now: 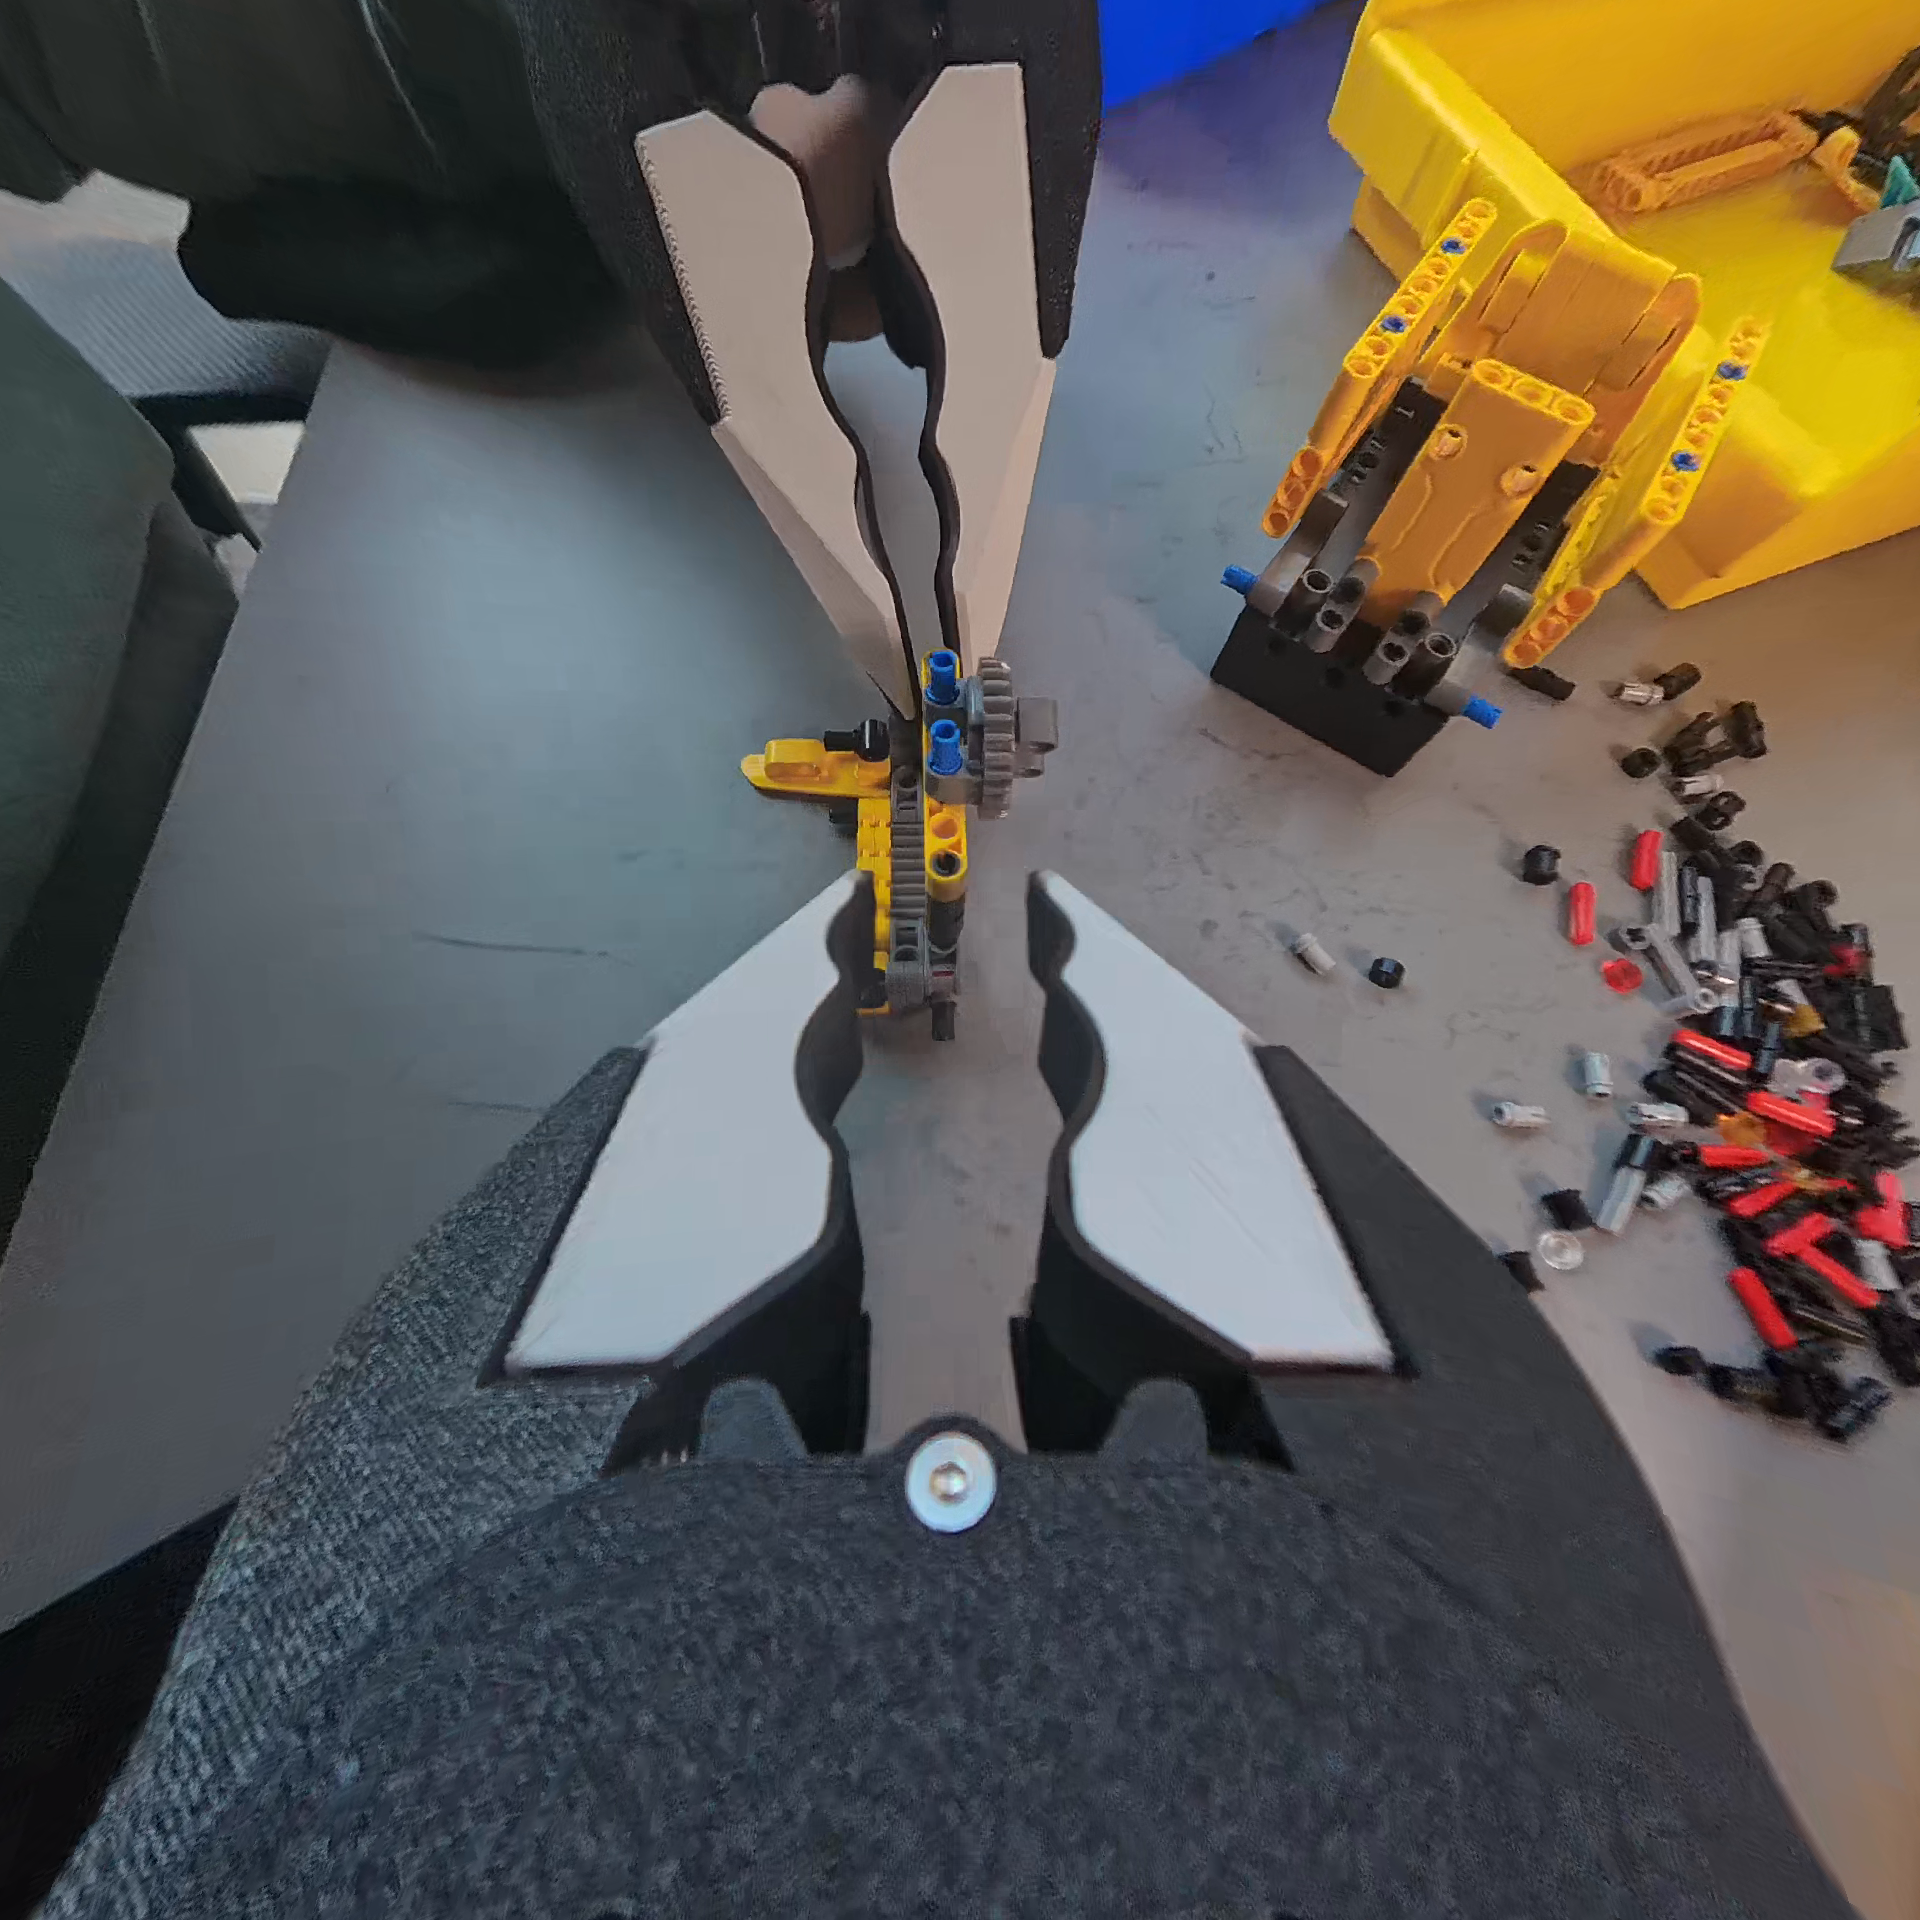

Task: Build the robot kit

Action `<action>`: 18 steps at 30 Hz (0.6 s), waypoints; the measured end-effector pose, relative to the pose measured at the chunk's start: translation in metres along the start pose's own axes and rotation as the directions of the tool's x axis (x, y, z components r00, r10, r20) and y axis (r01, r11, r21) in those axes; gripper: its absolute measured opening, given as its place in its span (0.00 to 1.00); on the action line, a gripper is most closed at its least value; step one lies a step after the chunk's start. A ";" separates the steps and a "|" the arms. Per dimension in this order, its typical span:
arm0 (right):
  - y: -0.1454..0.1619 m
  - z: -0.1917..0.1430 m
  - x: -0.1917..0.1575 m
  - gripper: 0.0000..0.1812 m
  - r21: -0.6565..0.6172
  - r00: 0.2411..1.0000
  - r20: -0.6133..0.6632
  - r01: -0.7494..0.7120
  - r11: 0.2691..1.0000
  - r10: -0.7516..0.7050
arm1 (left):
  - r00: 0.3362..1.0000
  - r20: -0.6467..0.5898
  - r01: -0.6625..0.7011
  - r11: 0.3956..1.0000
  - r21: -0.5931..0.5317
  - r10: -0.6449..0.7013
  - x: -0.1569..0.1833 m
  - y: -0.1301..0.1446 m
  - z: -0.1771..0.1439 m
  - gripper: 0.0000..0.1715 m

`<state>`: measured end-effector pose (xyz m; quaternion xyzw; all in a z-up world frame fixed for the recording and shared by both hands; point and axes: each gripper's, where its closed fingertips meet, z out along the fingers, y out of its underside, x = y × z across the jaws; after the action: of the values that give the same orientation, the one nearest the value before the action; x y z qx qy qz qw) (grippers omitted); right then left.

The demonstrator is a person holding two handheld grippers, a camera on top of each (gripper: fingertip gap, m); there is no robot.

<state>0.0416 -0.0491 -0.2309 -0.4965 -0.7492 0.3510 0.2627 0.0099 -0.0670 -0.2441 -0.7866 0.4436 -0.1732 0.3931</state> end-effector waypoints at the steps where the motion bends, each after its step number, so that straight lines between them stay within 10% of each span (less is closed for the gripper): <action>1: -0.002 -0.003 0.001 0.19 -0.050 1.000 0.000 0.026 0.998 -0.026 | 1.000 -0.002 0.001 1.000 0.001 -0.001 0.000 0.000 0.000 0.04; 18: 0.006 -0.002 -0.004 0.04 -0.635 0.979 0.127 0.203 0.745 -0.159 | 1.000 -0.011 0.006 1.000 0.000 -0.006 0.002 0.001 -0.001 0.04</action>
<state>0.0475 -0.0506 -0.2346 -0.4700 -0.8765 0.0610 0.0846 0.0096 -0.0690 -0.2439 -0.7869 0.4436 -0.1788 0.3900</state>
